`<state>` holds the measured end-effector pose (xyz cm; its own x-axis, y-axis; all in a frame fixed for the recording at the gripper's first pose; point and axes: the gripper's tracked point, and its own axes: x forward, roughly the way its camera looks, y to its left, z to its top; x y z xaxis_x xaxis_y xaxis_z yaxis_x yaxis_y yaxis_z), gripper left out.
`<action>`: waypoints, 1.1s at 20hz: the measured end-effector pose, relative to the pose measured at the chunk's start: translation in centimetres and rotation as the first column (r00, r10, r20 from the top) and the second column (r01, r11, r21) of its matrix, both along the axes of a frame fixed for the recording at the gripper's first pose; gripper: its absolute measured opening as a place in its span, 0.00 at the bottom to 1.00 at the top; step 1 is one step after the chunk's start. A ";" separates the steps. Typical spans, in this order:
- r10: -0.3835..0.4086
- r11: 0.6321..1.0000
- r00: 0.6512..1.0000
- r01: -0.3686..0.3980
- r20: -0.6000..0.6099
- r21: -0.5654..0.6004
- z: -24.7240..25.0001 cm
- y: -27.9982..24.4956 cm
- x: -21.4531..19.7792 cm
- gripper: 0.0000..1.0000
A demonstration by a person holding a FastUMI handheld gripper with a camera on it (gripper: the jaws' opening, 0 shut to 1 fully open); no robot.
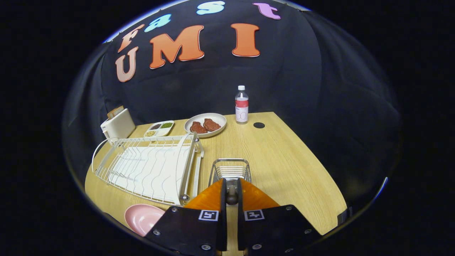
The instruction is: Take the plate from the dish rack, then take the spoon from the basket and place it into the plate.
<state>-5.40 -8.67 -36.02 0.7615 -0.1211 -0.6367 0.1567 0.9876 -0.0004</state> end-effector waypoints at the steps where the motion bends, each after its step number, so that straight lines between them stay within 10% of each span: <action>1: 0.004 1.000 1.000 -0.004 0.007 -0.009 0.5 -0.1 0.5 0.10; 22: 0.255 0.962 0.946 -0.268 0.201 0.040 14.8 8.5 0.5 0.09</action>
